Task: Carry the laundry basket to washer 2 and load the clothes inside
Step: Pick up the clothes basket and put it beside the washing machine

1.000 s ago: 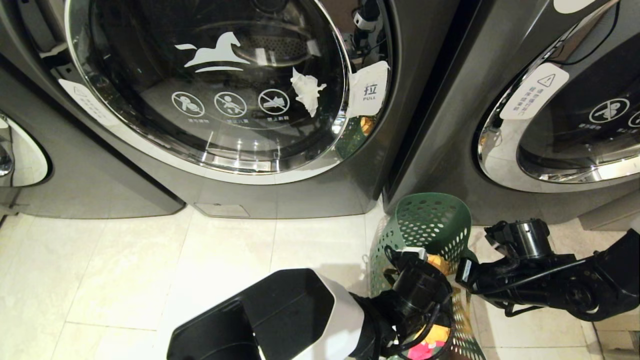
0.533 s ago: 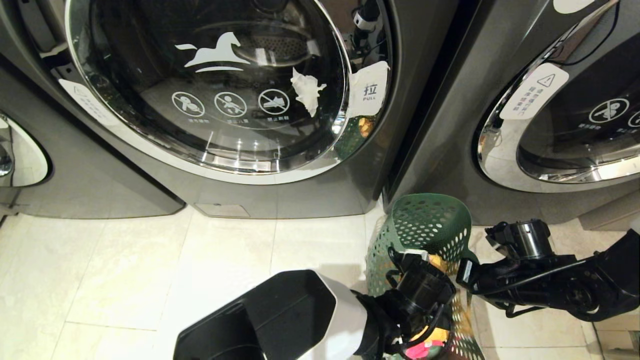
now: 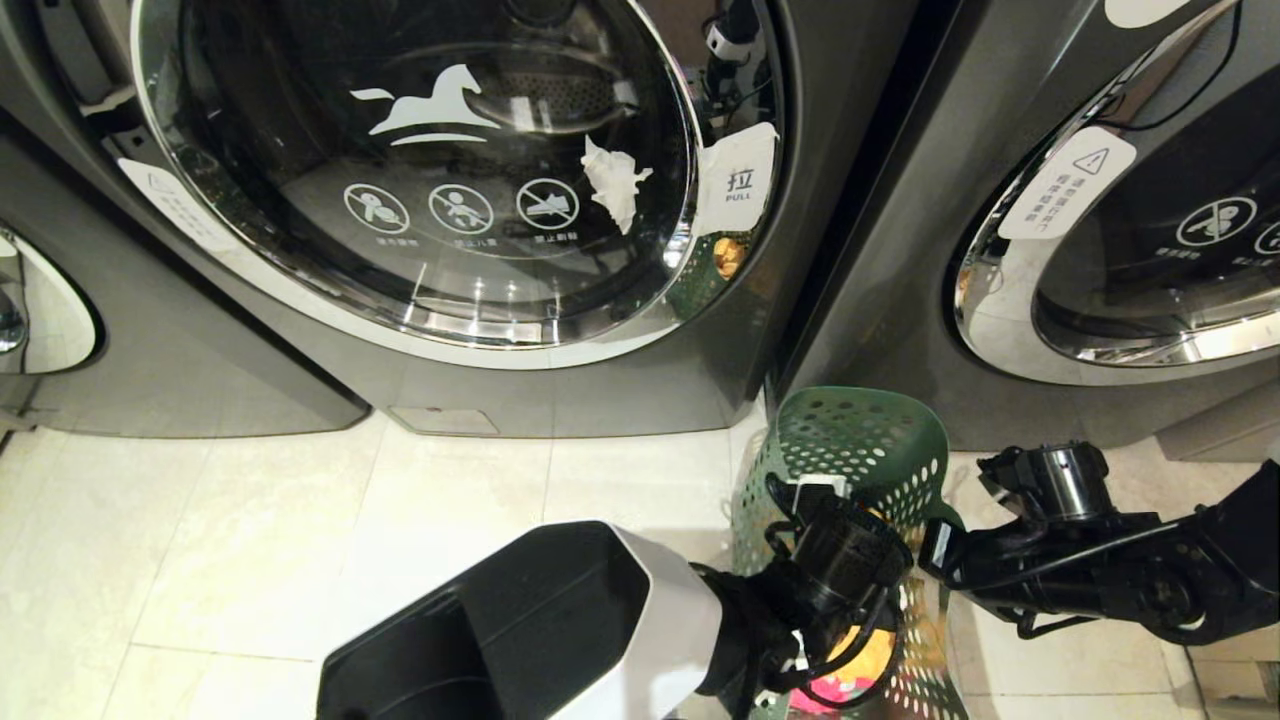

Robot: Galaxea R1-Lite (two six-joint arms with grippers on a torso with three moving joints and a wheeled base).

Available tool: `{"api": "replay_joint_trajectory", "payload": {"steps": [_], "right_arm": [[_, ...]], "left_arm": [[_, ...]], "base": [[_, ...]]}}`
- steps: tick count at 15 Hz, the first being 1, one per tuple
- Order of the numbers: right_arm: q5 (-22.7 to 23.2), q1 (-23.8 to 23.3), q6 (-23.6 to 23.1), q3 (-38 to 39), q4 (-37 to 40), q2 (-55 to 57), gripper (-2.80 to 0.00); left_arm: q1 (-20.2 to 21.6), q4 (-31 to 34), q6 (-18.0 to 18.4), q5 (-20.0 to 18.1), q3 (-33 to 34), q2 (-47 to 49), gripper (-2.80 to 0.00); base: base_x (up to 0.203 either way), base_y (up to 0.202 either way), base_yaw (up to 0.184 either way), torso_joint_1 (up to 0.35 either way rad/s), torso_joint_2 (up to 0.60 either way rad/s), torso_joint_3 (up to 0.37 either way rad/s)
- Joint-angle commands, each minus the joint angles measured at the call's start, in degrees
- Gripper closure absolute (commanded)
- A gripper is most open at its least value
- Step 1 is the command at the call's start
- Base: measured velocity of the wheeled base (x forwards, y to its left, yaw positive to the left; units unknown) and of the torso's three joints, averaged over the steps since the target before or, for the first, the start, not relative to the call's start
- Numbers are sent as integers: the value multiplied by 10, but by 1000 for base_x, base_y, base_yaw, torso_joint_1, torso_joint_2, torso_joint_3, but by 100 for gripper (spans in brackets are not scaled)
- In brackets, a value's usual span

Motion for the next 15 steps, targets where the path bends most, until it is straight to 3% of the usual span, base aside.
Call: {"api": "replay_joint_trajectory", "payload": {"steps": [1, 5, 7, 15], "right_arm": [[0, -10, 1, -3, -1, 1, 0], [0, -54, -66, 3, 3, -1, 0], [0, -70, -78, 2, 4, 0, 0], [3, -142, -149, -8, 30, -15, 0]], "left_arm": [[4, 0, -2, 7, 15, -33, -280], [27, 37, -2, 52, 92, -87, -280], [31, 38, -8, 58, 126, -106, -280], [31, 43, -17, 75, 157, -145, -280]], "base": [[0, 0, 0, 0, 0, 0], [0, 0, 0, 0, 0, 0], [0, 0, 0, 0, 0, 0], [0, 0, 0, 0, 0, 0]]}}
